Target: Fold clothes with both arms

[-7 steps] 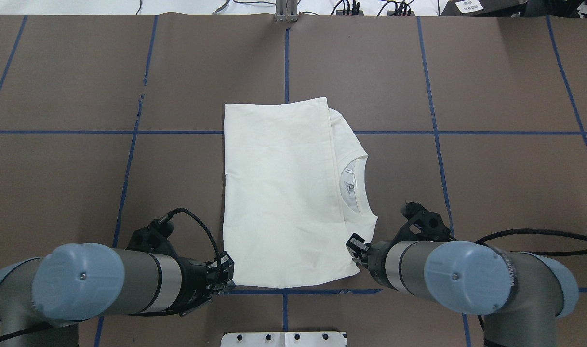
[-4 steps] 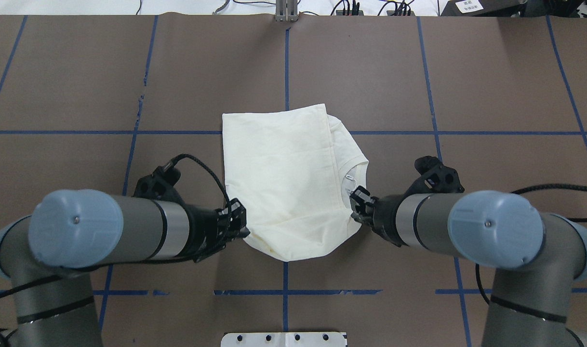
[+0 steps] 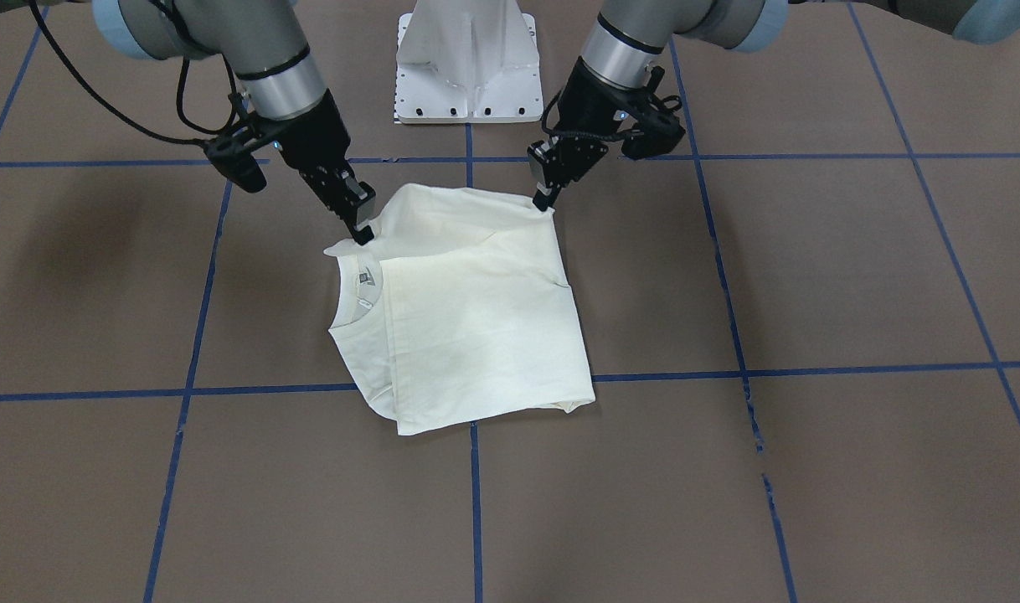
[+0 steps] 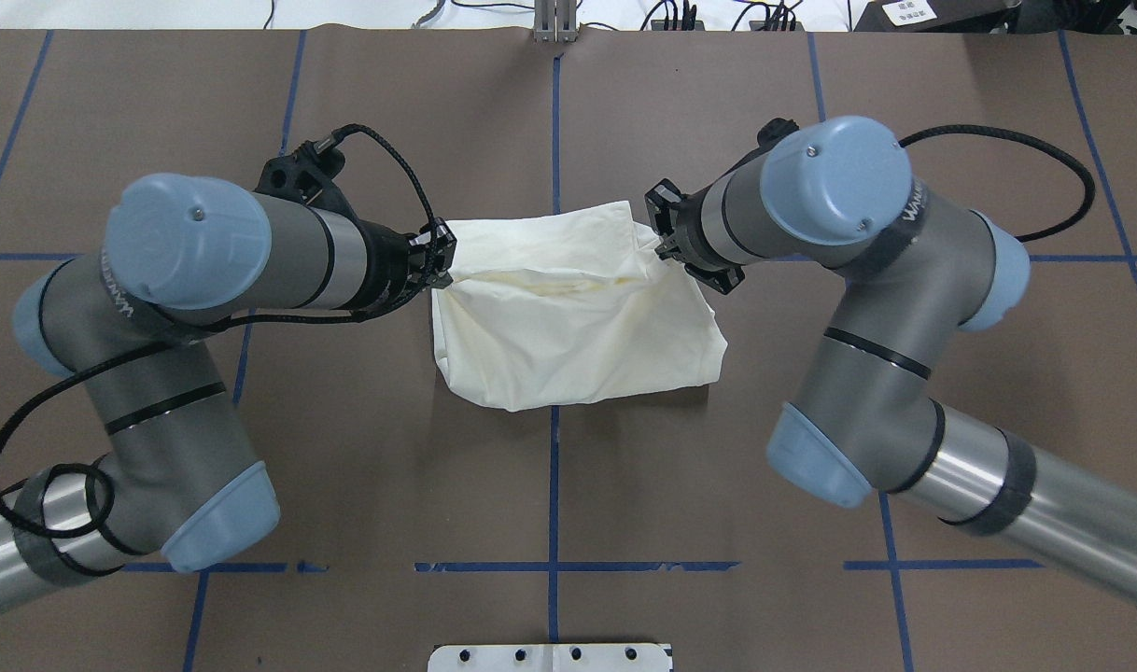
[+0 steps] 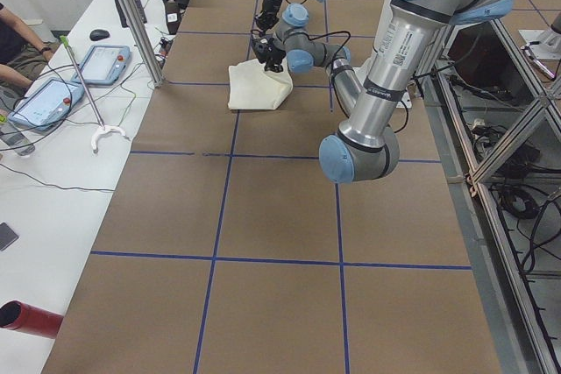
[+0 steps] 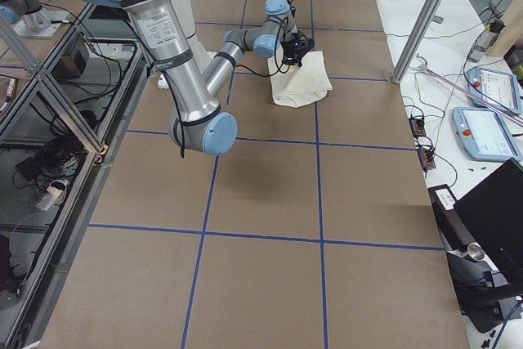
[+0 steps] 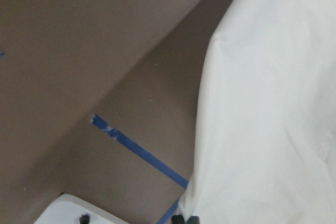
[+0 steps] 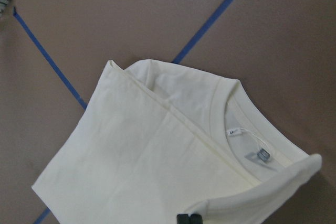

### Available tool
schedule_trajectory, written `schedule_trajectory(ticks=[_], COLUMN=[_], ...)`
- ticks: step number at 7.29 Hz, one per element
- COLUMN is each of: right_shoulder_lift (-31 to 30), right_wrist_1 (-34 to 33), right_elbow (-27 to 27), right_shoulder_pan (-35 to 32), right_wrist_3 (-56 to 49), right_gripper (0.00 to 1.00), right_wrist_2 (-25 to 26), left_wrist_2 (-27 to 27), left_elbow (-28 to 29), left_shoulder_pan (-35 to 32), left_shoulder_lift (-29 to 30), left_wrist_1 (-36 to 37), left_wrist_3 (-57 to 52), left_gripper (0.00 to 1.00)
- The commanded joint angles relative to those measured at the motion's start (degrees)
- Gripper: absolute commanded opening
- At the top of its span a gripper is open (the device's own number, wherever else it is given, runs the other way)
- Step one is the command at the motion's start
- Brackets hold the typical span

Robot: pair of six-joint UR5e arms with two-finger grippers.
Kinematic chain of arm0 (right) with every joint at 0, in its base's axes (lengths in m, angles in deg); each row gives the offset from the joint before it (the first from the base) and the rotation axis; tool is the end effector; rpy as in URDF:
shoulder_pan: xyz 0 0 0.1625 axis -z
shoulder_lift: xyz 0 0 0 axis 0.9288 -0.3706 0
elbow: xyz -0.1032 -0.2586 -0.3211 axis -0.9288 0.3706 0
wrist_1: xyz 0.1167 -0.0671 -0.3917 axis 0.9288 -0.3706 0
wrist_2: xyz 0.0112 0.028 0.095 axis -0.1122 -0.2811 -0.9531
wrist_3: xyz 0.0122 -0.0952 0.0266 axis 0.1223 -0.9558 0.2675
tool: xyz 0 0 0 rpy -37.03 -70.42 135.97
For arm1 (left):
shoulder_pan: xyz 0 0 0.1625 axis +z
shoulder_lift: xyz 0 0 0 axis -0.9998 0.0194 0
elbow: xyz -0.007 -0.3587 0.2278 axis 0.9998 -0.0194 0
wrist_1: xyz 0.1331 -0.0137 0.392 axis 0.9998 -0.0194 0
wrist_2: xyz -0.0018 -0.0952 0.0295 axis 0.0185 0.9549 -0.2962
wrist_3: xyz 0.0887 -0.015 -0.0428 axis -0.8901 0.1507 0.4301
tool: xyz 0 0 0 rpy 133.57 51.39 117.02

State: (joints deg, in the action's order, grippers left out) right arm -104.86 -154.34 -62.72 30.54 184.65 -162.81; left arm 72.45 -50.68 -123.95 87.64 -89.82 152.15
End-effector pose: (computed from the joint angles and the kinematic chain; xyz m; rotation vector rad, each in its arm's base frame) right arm -0.4463 -0.4900 0.2087 -0.0673 -1.0245 0.9133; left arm 0.4341 -0.4481 0.1953 0.0796 1.1679 -0.6508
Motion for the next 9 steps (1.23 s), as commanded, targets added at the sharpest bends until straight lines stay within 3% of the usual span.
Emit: schedule_trajectory(ticks=[1,2,4,6,8,9], right_shoulder_lift=[8.04,8.5,11.47,12.02,13.15,13.42], right_wrist_1=[1.47,3.14,6.56,8.42,9.04,9.82], right_elbow=[14.14,16.98,24.87,28.69,30.71,31.85], right_shoulder_pan=[-2.01,-2.1,-2.1,-2.19,-2.1,-2.1], right_wrist_3=[-1.36,-1.72,-3.31,-6.28,-6.38,-6.38], right_gripper=[0.0,0.0,0.0,0.0,0.0,0.0], right_wrist_2=[-0.46,-0.46,-0.46,-0.46,-0.55,-0.55], left_wrist_2=[-0.16,-0.42,-0.6,-2.7,-2.45,-1.75], left_elbow=[11.67,16.68,19.8,25.13,27.37,26.41], left_shoulder_pan=[-2.99,-3.17,-3.53,-3.88,-5.37,-5.72], left_shoulder_lift=[3.51,4.48,4.58,5.36,6.6,5.9], left_wrist_1=[-6.94,-10.73,-13.04,-18.99,-21.22,-23.75], left_wrist_3=[-3.02,-5.02,-8.11,-9.26,-9.61,-9.7], left_gripper=[0.0,0.0,0.0,0.0,0.32,0.32])
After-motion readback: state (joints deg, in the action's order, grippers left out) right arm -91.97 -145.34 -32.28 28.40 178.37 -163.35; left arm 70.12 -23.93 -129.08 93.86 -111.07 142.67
